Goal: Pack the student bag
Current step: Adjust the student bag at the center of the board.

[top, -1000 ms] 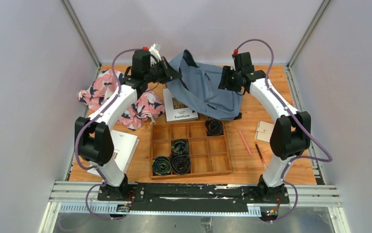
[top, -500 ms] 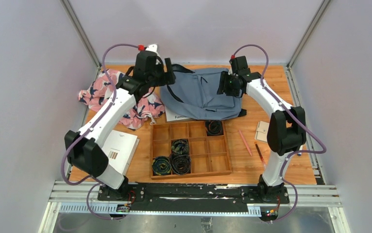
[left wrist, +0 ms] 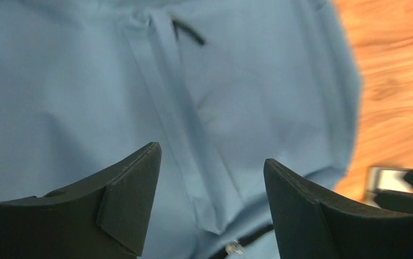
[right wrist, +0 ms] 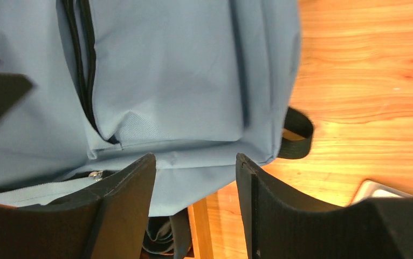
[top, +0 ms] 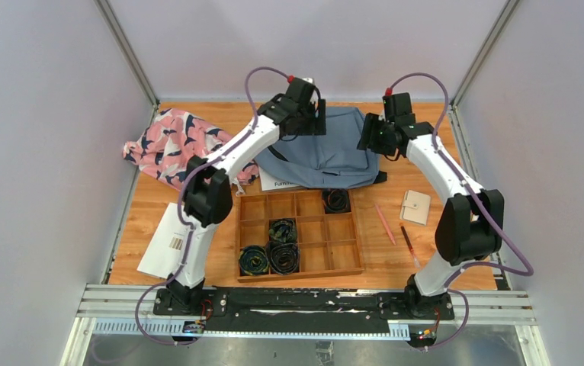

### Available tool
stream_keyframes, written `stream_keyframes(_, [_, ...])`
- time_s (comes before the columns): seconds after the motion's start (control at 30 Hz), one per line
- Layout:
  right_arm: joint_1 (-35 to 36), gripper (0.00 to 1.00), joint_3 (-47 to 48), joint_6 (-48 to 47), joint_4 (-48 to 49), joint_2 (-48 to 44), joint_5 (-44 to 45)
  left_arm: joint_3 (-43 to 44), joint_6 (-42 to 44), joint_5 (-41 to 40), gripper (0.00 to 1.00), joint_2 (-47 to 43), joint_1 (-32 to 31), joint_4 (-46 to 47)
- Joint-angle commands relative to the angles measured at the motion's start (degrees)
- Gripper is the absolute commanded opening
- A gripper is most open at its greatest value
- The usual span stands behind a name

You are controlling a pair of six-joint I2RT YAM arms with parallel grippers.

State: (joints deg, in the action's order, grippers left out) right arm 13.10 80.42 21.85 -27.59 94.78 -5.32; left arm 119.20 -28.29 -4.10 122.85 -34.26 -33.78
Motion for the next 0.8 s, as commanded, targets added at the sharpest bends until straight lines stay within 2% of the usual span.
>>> stream_keyframes(0.0, [-2.42,0.61,-1.5,-0.49,0.52,-2.14,0.46,4.56,-1.91,-0.81,0.76,4.67,-0.19,-4.01])
stream_keyframes(0.23, [-2.8,0.6,0.15,-0.65,0.69,0.65,-1.63,4.16,-3.94,-0.21,0.59,7.86,-0.15,-3.77])
stream_keyframes(0.37, [0.66,0.61,5.56,-3.33,-1.43,4.75,1.57,3.19,-4.51,-0.41,0.51,7.72,0.09,-2.9])
stream_keyframes(0.5, [1.4,0.61,11.99,-2.82,-3.15,10.28,-0.84,2.39,-6.12,2.12,0.28,8.39,1.79,-3.38])
stream_keyframes(0.53, [1.52,0.61,12.97,-2.58,-3.15,11.33,-1.39,1.36,-6.69,2.82,0.18,8.11,2.4,-3.02])
stream_keyframes(0.57, [1.79,0.61,13.97,-2.4,-3.17,12.34,-2.03,-0.54,-7.15,3.6,0.03,7.54,3.08,-1.77])
stream_keyframes(0.6, [2.16,0.61,15.15,-2.35,-3.21,13.55,-2.92,-2.66,-7.49,6.51,0.0,6.83,3.78,0.24])
stream_keyframes(0.7, [3.68,0.61,19.99,-2.35,-4.27,17.84,-3.89,-8.98,-9.49,13.91,0.0,5.27,5.71,6.94])
stream_keyframes(0.77, [5.07,0.61,23.39,-2.86,-5.48,20.61,-3.85,-10.6,-10.06,15.43,0.0,5.19,6.33,8.31])
